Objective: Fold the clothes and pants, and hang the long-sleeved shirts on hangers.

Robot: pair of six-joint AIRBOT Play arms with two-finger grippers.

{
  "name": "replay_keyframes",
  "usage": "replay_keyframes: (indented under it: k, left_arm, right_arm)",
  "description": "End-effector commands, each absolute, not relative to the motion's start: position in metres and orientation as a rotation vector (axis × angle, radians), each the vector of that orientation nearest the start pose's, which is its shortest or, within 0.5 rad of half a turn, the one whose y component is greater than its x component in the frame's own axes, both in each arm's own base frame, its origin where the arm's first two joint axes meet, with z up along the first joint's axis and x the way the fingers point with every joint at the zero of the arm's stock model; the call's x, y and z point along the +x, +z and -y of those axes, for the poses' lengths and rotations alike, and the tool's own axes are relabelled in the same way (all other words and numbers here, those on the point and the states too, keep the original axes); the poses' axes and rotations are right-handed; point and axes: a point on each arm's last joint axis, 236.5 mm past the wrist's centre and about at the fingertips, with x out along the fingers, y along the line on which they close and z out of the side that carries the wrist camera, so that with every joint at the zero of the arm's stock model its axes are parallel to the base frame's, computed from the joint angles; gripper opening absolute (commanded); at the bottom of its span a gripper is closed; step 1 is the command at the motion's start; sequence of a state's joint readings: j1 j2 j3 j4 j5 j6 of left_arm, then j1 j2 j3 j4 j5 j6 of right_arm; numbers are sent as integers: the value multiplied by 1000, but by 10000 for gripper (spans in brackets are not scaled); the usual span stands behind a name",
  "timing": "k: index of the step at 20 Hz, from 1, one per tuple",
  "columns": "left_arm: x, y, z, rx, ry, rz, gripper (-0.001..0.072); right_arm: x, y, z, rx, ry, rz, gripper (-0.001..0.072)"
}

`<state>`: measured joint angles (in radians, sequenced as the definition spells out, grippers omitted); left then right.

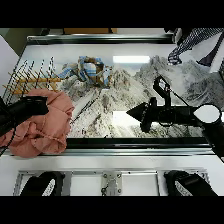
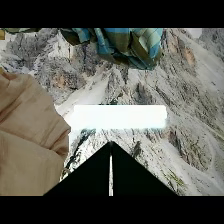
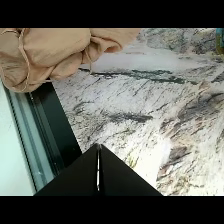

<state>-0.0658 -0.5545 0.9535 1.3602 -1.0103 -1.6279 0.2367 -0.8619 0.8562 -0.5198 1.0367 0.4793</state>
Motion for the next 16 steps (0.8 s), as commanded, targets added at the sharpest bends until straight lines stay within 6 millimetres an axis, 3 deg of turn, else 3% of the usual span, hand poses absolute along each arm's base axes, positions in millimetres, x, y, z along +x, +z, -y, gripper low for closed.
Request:
replay_keyframes:
  k: [1, 4, 5, 6, 7, 8, 12, 16]
  left_arm:
    - [297, 200, 61, -198, -184, -620, 8]
    - [297, 199, 58, -184, -174, -617, 10]
    - [299, 198, 52, -159, -152, -616, 160]
    - [300, 195, 44, -130, -126, -625, 506]
    - [302, 187, 33, -90, -87, -651, 704]
    - [303, 174, 22, -45, -49, -701, 699]
    - [305, 87, -26, 114, 130, -1063, 699]
    - [324, 9, -28, 130, 151, -1285, 699]
  right_arm:
    - [274, 152, -248, -95, 1143, -506, 15]
    - [274, 152, -248, -95, 1143, -506, 14]
    - [274, 152, -248, -95, 1143, -506, 14]
    - [274, 152, -248, -95, 1143, -506, 15]
    - [274, 152, -248, -95, 1143, -506, 15]
    - [274, 152, -248, -95, 1143, -506, 14]
    - [274, 152, -248, -95, 1143, -506, 15]
    - [274, 152, -248, -95, 1143, -506, 15]
